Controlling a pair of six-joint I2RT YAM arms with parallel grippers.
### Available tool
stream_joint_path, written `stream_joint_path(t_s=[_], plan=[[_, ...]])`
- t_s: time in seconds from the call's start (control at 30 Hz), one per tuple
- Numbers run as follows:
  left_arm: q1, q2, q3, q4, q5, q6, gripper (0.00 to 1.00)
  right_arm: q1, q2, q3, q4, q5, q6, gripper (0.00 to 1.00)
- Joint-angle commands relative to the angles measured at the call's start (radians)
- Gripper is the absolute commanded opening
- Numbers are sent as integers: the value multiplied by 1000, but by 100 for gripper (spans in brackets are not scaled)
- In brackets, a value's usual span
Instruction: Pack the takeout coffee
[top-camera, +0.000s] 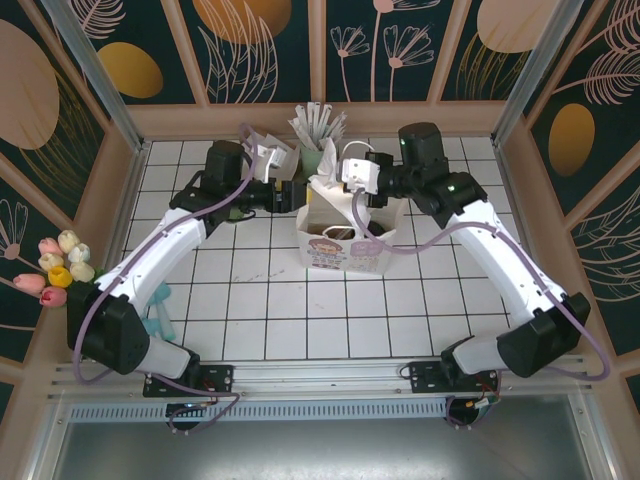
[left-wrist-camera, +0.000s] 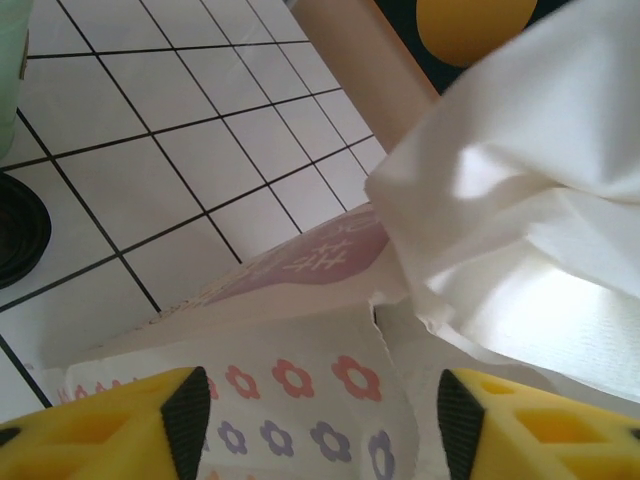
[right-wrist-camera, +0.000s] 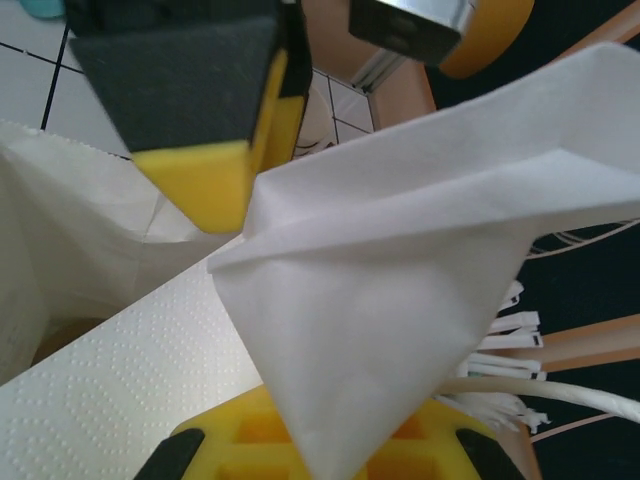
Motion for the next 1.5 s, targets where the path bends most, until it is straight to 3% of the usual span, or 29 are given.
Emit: stream_joint_path(t_s=[0.0,0.27,0.53,0.73,0.9,1.1,1.23,1.47], plan=[[-3,10,36,-26,11,3,58,19,-52,-68,71,36,-99,0],[-3,26,64,-44,-31,-30,23,22,-70,-113,-24,3,-125,0],[-4,11,59,3,-24,-114,1,61,-28,-109,-131,25,-140,0],[-6,9,66,29,-16,-163,0,130,-74,-147,-92,47,-146,0],[-8,2,58,51,-5,-175,0,122,-50,-149,-97,64,-91,0],[-9,-17,38,74,-9,-207,0,96,83,-22,-220,43,155,0],[-10,-40,20,120,-23,-257,0,120,110,-9,-180,30,393,0],[-14,-48,7,111,-13,-260,0,170,195,9,-93,228,588,2]])
